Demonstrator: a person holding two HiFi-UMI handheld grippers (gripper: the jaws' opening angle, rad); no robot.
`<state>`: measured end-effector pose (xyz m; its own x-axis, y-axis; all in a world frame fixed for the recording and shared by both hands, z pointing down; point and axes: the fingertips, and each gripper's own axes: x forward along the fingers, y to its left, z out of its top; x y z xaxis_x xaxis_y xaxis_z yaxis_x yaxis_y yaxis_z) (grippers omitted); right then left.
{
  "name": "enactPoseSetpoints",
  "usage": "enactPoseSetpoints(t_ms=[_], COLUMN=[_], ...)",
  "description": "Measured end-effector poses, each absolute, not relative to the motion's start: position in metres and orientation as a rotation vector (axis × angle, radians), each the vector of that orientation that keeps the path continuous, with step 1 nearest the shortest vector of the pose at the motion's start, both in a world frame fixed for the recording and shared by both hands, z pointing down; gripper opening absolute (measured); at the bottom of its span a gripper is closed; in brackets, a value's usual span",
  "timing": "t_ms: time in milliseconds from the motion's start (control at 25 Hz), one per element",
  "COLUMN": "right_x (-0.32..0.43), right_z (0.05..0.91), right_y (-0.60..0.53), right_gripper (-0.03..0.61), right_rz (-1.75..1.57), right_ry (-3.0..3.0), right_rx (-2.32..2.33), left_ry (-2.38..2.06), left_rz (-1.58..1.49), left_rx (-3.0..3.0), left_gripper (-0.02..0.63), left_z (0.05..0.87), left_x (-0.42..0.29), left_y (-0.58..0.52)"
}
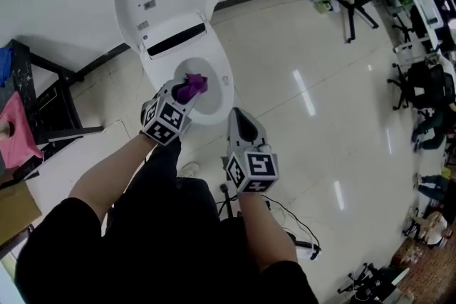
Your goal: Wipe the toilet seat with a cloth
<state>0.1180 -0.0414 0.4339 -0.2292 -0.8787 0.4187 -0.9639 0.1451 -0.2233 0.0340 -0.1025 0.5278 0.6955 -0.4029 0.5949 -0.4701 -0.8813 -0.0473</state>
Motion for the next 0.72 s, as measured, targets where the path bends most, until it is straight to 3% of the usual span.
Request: enactPoseSetpoints(t_ms=[320, 720], right_x=[0.086, 0.033], right_z=[0.372, 0.326], right_y=[0.008, 0.027], right_gripper=[0.017, 0.015], right_rz=[0.603, 0.538], right_ry=[-2.312, -2.383], right_rx=[1.72, 1.705], left_ry=[-0.83, -0.89], left_rz=[0.831, 0.751], left_rx=[2.83, 2.948], left_gripper=[0.094, 0.094], left_z=[0.421, 0.328], left_x=[-0.017, -0.08], left_y=[-0.013, 0.023])
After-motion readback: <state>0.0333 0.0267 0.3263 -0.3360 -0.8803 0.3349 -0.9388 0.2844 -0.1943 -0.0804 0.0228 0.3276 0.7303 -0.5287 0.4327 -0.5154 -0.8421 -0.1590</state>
